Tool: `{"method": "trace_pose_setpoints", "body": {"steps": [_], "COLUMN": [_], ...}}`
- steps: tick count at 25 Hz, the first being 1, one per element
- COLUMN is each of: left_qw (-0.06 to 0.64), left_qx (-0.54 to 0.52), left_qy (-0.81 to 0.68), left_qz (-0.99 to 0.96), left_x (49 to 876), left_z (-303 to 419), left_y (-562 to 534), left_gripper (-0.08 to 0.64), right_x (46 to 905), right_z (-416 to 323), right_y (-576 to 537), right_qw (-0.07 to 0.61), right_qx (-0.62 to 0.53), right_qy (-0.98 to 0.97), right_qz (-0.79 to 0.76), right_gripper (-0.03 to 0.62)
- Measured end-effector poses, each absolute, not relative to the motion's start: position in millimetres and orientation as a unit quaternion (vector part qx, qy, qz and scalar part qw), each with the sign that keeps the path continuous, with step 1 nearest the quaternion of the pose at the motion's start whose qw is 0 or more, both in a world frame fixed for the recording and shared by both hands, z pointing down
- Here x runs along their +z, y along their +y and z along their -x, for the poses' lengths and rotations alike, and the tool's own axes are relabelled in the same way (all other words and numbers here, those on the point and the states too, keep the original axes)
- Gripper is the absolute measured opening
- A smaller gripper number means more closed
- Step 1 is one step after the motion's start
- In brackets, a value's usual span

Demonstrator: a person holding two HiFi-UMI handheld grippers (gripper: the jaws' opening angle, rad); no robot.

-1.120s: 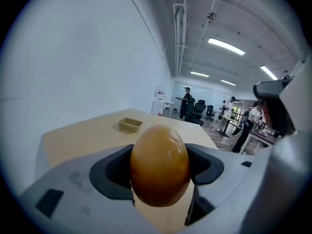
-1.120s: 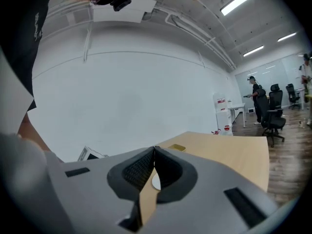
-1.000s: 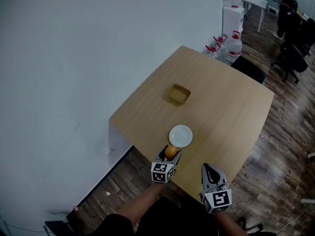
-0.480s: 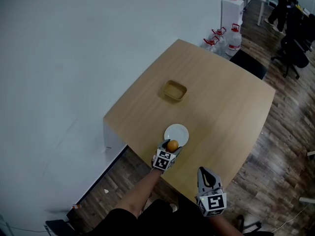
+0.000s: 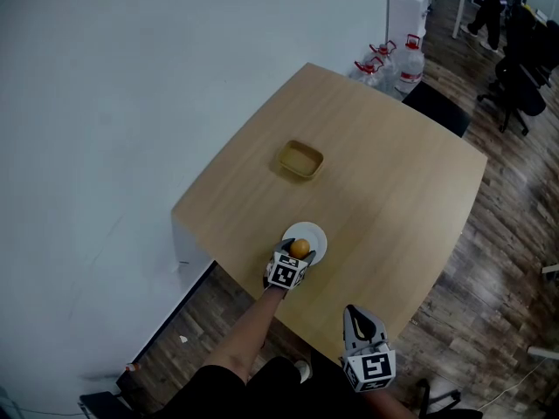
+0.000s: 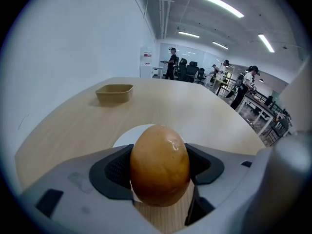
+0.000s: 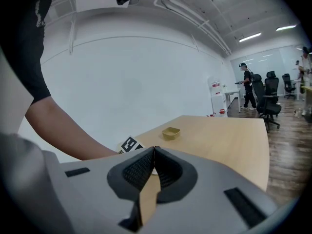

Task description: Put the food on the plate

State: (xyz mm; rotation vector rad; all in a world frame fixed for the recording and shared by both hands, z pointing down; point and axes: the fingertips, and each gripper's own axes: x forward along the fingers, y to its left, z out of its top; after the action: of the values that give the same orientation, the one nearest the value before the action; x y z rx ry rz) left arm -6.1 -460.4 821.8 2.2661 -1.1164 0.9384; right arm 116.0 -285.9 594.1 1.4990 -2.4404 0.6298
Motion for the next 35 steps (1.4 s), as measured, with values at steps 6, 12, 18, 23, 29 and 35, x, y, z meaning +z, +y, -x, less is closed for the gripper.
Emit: {"method": "trace_pose_setpoints", "body": {"steps": [6,12,18,23,29,35], "left_qw": [0.229,0.248,0.244,0.231,0.247,0.258], "left_qx": [0.343,0.340,0.312,0.300,0.272,0.268], "left_qy": [-0.403,-0.412,-0.422,-0.426,-0.452,-0.450], "left_qz": [-0.817,-0.808,-0.815,-0.822,-0.813,-0.812], "left_x": [834.2,836.5,827.3,808.4,795.8,793.0], "left_z": [2.6,5.6,5.3,3.4,9.4,13.2], "left_y": [-471.3,-477.1,-481.1,-482.4,-474.7,-468.0], "left_gripper": [0.310,0.310,0.313,0.314,0.320,0.321], "right_x": [586.4,590.3,596.5,590.7,589.7,582.9], "right_z": [-114.4,-107.3,-111.4,-124.5,-131.2,-134.8], "right_y": [-311.5,-311.0,-306.0,-309.6,-305.1,-298.1], "right_qw": [0.100,0.106,0.114,0.104,0.102,0.102], "right_qx": [0.200,0.201,0.203,0.200,0.198,0.194], "right_qy": [-0.827,-0.830,-0.829,-0.825,-0.823,-0.824], "right_qz": [-0.515,-0.510,-0.508,-0.518,-0.522,-0.522], "right_gripper": [0.060,0.060,0.060,0.060,0.060,0.060]}}
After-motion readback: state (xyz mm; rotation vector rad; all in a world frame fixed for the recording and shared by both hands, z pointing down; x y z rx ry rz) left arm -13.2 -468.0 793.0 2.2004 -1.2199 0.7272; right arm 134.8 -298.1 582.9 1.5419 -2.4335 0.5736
